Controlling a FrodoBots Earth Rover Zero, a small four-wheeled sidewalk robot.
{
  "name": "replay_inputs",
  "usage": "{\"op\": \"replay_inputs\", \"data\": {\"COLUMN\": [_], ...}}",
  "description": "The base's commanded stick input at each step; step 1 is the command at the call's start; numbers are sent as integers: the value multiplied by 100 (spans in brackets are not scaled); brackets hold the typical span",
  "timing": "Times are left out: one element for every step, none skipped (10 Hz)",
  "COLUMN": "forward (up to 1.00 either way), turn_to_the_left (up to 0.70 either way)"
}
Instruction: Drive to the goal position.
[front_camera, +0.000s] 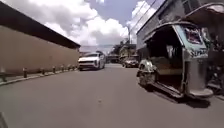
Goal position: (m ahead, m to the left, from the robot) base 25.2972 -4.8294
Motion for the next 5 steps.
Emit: {"op": "replay_inputs", "data": {"forward": [100,100,100,100,100], "turn_to_the_left": [0,0,0,0,0]}}
